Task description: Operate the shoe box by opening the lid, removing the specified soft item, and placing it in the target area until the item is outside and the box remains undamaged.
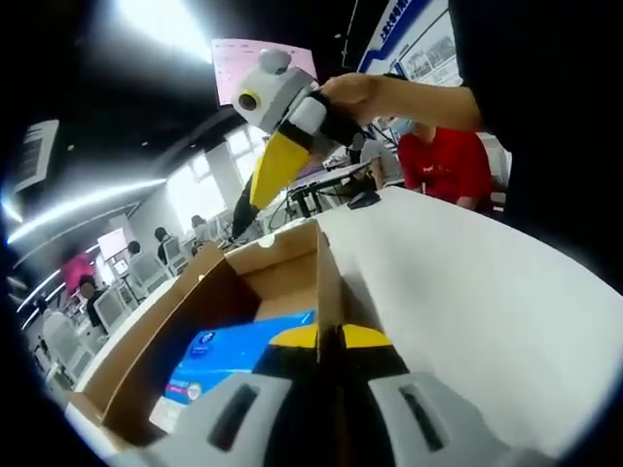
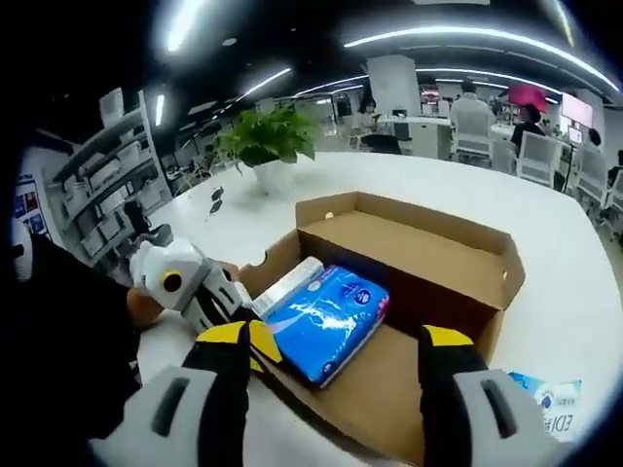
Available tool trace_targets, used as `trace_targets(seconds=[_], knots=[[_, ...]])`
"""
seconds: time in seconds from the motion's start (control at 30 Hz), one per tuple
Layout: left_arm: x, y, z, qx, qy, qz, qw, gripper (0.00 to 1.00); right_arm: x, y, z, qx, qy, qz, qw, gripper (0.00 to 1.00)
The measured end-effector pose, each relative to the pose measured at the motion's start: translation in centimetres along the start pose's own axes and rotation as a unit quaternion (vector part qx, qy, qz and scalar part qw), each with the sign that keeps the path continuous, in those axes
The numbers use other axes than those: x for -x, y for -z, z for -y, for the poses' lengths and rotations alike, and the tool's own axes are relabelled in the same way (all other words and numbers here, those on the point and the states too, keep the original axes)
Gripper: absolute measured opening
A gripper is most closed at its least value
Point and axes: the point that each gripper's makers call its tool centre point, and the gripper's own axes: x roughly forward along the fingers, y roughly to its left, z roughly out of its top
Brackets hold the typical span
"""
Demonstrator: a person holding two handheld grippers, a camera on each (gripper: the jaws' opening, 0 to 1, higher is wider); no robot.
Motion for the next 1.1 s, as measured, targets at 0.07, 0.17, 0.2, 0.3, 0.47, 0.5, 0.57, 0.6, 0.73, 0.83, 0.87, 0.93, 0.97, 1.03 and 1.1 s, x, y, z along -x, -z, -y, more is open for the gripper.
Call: trace_targets(seconds=[0.07,0.17,0.2,0.3,0.47,0.5,0.57,0.6,0.73,0.83,0.87,0.93,0.97,1.03,1.1], knots=[[0.0,0.0,0.0,-0.003,-0.001,0.0,1.0,0.05,-0.8,0.4,0.2,-0.022,0.003,-0.002,0.9998,0.72],[0.0,0.0,0.0,-0.004,-0.001,0.0,1.0,0.05,-2.0,1.1,0.4,-0.04,0.003,-0.009,0.9992,0.72],[0.0,0.0,0.0,-0.002,-0.001,0.0,1.0,0.05,-2.7,1.3,0.6,-0.047,0.009,-0.012,0.9988,0.72],[0.0,0.0,0.0,-0.004,-0.001,0.001,1.0,0.05,-3.6,1.7,0.9,-0.062,0.015,-0.016,0.9979,0.71],[0.0,-0.1,0.1,-0.006,-0.001,0.001,1.0,0.05,-5.5,1.8,0.8,-0.071,0.02,-0.021,0.997,0.71],[0.1,-0.1,0.1,-0.006,-0.001,0.001,1.0,0.05,-5.8,1.6,0.5,-0.074,0.016,-0.019,0.997,0.71],[0.1,-0.1,0.1,-0.007,0.0,0.002,1.0,0.05,-6.7,1.4,0.1,-0.078,0.011,-0.019,0.9967,0.71],[0.1,-0.1,0.1,-0.008,0.0,0.002,1.0,0.05,-7.0,1.4,0.1,-0.079,0.012,-0.02,0.9966,0.71],[0.1,0.0,0.1,-0.007,0.0,0.002,1.0,0.05,-8.5,1.0,0.9,-0.082,0.017,-0.025,0.9962,0.71],[0.1,0.0,0.1,-0.008,0.0,0.002,1.0,0.06,-9.1,1.3,1.0,-0.08,0.022,-0.035,0.9959,0.7],[0.1,0.0,0.1,-0.008,0.0,0.002,1.0,0.06,-9.4,1.5,1.0,-0.083,0.023,-0.038,0.9955,0.7],[0.1,0.0,0.1,-0.007,0.0,0.002,1.0,0.06,-9.7,1.8,0.8,-0.089,0.023,-0.044,0.9948,0.7],[0.1,0.0,0.1,-0.007,-0.001,0.002,1.0,0.06,-9.9,1.9,0.8,-0.089,0.023,-0.045,0.9947,0.69],[0.1,0.0,0.1,-0.008,0.0,0.002,1.0,0.06,-10.2,2.1,0.6,-0.092,0.023,-0.046,0.9944,0.68],[0.1,0.0,0.2,-0.008,-0.001,0.001,1.0,0.06,-10.3,2.3,0.8,-0.085,0.032,-0.052,0.9945,0.68]])
